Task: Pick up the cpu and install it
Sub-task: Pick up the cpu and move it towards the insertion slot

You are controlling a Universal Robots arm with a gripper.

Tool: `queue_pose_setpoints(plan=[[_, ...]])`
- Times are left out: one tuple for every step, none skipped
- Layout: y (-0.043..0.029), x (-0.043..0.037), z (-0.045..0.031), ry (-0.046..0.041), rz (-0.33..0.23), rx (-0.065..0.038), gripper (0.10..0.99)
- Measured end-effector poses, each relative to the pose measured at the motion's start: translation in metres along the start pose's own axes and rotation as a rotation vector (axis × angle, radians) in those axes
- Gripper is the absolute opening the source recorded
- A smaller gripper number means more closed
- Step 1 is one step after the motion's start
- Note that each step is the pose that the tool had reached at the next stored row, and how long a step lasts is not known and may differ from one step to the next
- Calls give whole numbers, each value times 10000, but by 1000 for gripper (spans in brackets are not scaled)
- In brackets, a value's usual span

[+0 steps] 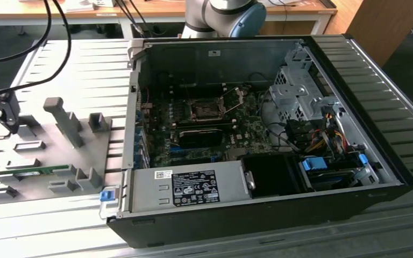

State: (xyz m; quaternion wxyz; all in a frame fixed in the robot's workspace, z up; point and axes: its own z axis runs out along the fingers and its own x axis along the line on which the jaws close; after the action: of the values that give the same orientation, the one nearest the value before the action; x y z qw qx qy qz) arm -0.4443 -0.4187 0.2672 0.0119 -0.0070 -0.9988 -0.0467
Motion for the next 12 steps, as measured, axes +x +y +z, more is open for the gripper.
queue_pose_setpoints(plan=[[0,0,-5,0,1,0,541],[1,0,-10,-1,1,0,541],[1,0,-15,-1,2,0,541],[2,0,-21,0,2,0,541],[2,1,-26,0,3,0,541],[3,1,-30,-3,3,-1,541],[4,1,-37,0,3,0,541],[4,1,-44,0,3,-2,541],[5,1,-51,-1,3,-3,541],[5,1,-59,0,3,-4,541],[6,1,-66,0,3,-4,541],[7,2,-72,0,3,-5,541]])
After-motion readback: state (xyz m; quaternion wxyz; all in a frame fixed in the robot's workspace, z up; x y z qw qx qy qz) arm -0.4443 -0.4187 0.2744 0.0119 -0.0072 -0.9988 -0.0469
